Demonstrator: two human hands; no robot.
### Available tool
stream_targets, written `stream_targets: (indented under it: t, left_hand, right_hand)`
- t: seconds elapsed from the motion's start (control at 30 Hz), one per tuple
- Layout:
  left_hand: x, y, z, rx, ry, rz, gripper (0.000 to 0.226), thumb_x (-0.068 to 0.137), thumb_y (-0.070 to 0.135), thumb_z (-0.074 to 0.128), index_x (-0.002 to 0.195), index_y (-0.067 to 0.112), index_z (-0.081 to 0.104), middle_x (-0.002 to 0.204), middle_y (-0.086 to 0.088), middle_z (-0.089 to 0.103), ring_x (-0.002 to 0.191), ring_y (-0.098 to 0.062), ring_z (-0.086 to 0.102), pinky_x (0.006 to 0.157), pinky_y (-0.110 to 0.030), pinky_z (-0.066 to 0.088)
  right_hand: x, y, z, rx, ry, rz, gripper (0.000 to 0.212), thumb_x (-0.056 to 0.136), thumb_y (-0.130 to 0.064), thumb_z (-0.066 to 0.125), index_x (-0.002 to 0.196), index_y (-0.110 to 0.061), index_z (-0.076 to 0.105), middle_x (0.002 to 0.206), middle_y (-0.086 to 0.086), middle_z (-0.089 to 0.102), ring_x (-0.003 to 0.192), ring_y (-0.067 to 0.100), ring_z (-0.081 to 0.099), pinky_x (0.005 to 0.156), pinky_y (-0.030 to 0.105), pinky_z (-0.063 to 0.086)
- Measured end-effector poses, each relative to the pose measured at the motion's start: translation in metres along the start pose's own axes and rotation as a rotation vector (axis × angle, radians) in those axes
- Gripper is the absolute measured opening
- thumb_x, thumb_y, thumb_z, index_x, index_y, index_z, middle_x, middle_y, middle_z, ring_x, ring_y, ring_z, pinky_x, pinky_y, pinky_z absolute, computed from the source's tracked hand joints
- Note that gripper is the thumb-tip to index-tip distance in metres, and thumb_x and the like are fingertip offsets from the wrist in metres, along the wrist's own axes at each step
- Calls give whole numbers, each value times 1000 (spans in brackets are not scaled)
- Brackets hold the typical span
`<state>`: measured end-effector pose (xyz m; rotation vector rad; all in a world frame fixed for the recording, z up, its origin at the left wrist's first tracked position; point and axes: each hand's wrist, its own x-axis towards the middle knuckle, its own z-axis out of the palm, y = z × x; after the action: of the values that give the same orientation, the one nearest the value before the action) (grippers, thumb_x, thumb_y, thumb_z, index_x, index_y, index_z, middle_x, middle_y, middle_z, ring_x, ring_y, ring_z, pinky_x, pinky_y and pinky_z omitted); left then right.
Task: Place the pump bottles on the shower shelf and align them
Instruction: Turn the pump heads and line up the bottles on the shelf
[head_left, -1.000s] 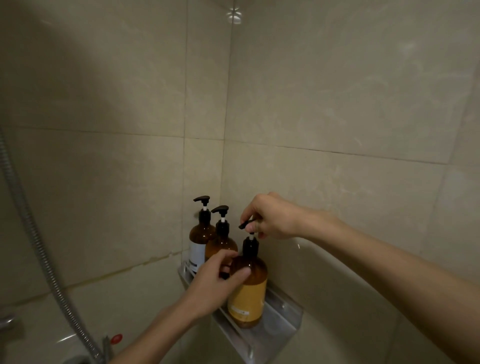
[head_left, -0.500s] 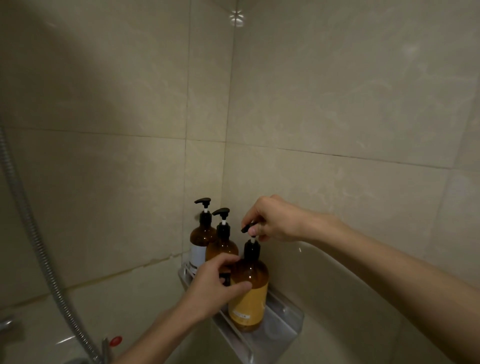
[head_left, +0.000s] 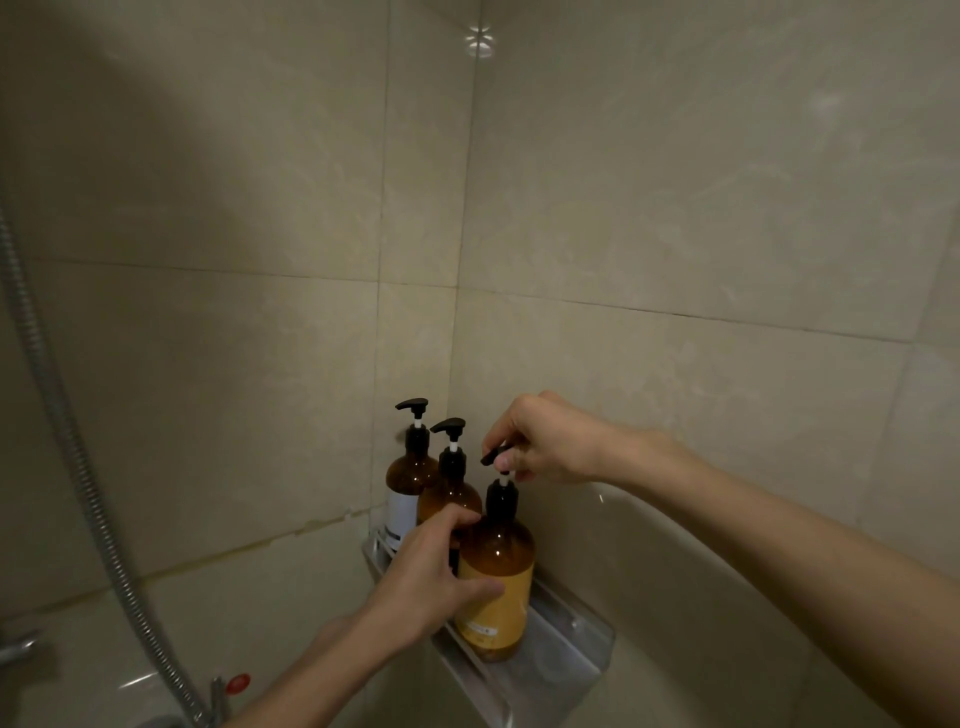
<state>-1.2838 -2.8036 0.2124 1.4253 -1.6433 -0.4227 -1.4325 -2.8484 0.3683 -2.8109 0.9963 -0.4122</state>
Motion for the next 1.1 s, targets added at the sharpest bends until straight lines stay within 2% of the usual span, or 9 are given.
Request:
stream_targets:
  t: [0.1,0.2,0.27,0.4,0.6,0.7,0.9,1.1]
  left_hand:
    - [0,-3,0,40,8,22,68,59,47,80,116,45,44,112,24,52,104,0,54,87,-25,51]
    - [-2,-3,-1,47,24,57,67,61,45,80,118,44,44,112,31,43,103,2,51,80,-21,52]
    - [-2,-4,-1,33,22,74,65,62,42,80,117,43,45,116,32,38,105,1,51,79,-24,54]
    - [-1,-5,-2,48,15,71,66,64,41,79,121,41,45,117,30,39,108,0,50,79,-24,54]
    - [-1,-4,-3,65,4,67,71,64,43,79,125,39,44,114,31,41,108,2,49,88,-19,49]
    - [-3,-2,-4,72,4,73,71,67,44,77,128,39,42,116,30,41,109,3,49,87,-14,45]
    - [-5,-2,-8,78,-11,73,70,71,43,74,132,37,40,123,24,43,116,2,45,100,-26,44]
    - [-7,-6,-7,66,-29,73,72,70,49,71,133,41,37,128,25,41,117,4,44,99,-24,43]
  right_hand:
    - [0,0,0,2,-3,-2,26,87,-14,62,113,-11,65,87,-2,63,69,3,64,71,26,57]
    - [-1,0,0,5,0,-11,26,88,-14,61,113,-11,65,92,2,67,71,5,65,72,27,58]
    - [-1,0,0,3,3,-12,26,88,-15,61,113,-11,65,94,4,68,72,7,66,73,29,58]
    - [0,1,1,6,0,-7,27,88,-16,61,115,-10,65,99,8,70,76,12,68,74,34,58]
    - [1,2,1,3,-7,-6,27,89,-17,60,115,-12,64,98,5,69,72,7,66,72,28,58]
    - [1,2,0,0,-14,-8,27,89,-18,60,116,-13,64,98,4,69,69,4,65,70,24,57]
    - [5,-1,-1,-9,-28,-1,27,89,-19,61,115,-15,64,88,-3,65,66,1,63,66,20,55]
    - [6,0,-4,-3,-55,5,27,89,-21,61,114,-15,65,86,-5,65,64,2,64,67,22,56]
